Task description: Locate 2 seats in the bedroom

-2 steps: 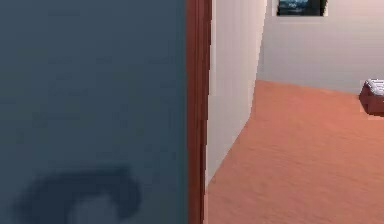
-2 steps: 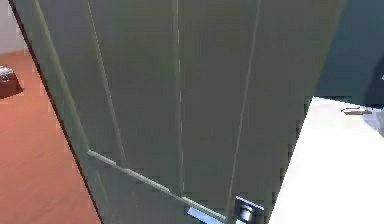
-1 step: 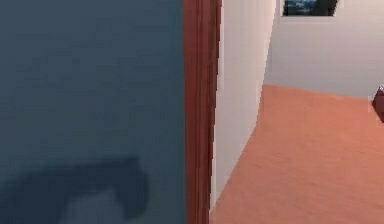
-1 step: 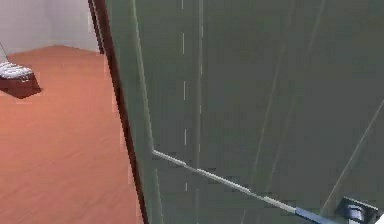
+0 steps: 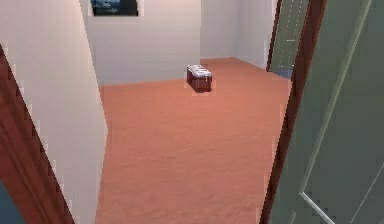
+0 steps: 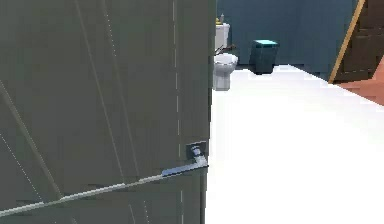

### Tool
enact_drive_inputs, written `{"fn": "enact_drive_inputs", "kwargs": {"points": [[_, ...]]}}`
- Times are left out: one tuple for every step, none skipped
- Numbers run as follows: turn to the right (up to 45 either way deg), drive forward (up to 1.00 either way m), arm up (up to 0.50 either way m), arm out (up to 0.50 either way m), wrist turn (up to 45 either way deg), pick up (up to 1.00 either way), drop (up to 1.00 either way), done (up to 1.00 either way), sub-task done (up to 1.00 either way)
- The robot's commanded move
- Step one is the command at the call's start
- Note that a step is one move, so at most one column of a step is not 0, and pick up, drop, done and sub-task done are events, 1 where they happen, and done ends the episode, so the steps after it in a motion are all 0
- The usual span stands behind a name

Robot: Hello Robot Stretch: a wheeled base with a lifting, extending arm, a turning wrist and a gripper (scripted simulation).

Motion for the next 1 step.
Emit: {"fn": "enact_drive_inputs", "kwargs": {"points": [[6.0, 0.0, 0.0, 0.0, 0.0, 0.0, 0.0, 0.0, 0.0]]}}
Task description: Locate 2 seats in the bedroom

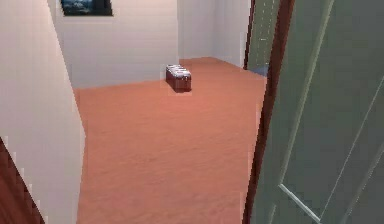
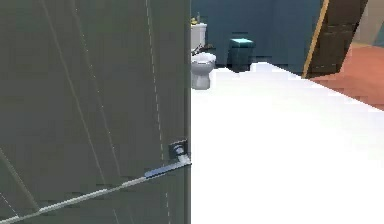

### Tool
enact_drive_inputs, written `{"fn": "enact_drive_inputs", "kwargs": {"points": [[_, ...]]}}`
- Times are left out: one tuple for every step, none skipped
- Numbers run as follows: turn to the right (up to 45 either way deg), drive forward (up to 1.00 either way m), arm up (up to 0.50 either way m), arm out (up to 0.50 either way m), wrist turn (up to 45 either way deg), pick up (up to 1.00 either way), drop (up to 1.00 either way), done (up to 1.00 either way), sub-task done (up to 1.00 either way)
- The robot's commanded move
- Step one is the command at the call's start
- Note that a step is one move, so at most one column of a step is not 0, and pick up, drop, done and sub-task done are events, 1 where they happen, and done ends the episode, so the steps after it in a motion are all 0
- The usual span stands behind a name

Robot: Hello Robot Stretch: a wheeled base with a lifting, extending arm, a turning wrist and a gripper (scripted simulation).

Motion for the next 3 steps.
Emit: {"fn": "enact_drive_inputs", "kwargs": {"points": [[0.0, 1.0, 0.0, 0.0, 0.0, 0.0, 0.0, 0.0, 0.0], [9.0, 0.0, 0.0, 0.0, 0.0, 0.0, 0.0, 0.0, 0.0], [0.0, 0.05, 0.0, 0.0, 0.0, 0.0, 0.0, 0.0, 0.0]]}}
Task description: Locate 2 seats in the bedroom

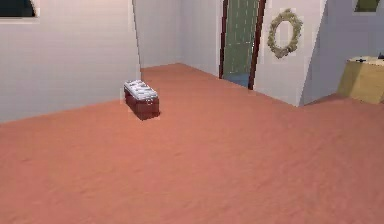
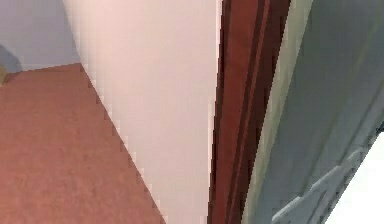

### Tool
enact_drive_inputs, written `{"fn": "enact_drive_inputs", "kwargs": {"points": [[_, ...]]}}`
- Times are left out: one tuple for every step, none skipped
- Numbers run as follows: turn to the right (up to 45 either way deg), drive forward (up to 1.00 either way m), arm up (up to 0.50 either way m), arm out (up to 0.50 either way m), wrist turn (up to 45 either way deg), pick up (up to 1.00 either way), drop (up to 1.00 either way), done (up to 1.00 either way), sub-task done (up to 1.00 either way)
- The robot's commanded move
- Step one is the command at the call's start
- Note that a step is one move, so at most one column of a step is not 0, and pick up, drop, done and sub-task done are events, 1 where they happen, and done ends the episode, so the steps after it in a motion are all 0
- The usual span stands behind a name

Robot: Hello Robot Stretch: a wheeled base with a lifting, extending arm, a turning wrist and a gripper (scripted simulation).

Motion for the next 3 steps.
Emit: {"fn": "enact_drive_inputs", "kwargs": {"points": [[9.0, 0.0, 0.0, 0.0, 0.0, 0.0, 0.0, 0.0, 0.0], [0.0, 1.0, 0.0, 0.0, 0.0, 0.0, 0.0, 0.0, 0.0], [0.0, 1.0, 0.0, 0.0, 0.0, 0.0, 0.0, 0.0, 0.0]]}}
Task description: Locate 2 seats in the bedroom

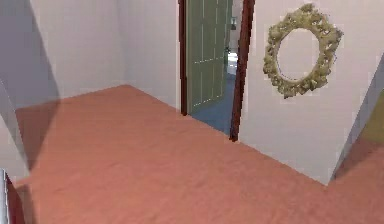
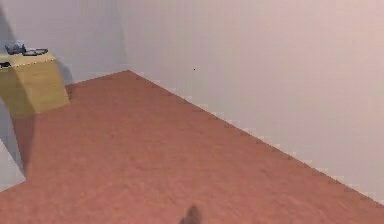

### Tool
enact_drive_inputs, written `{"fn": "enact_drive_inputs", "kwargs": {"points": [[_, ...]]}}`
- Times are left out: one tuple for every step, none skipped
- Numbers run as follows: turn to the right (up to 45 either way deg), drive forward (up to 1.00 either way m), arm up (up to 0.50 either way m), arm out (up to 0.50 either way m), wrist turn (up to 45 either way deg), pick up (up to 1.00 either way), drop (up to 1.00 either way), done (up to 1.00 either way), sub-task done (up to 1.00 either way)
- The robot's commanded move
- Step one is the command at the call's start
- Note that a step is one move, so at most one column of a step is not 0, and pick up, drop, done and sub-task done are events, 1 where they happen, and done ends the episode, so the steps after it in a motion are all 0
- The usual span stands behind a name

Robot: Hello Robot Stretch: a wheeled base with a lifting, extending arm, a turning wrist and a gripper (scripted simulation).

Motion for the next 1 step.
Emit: {"fn": "enact_drive_inputs", "kwargs": {"points": [[0.0, 1.0, 0.0, 0.0, 0.0, 0.0, 0.0, 0.0, 0.0]]}}
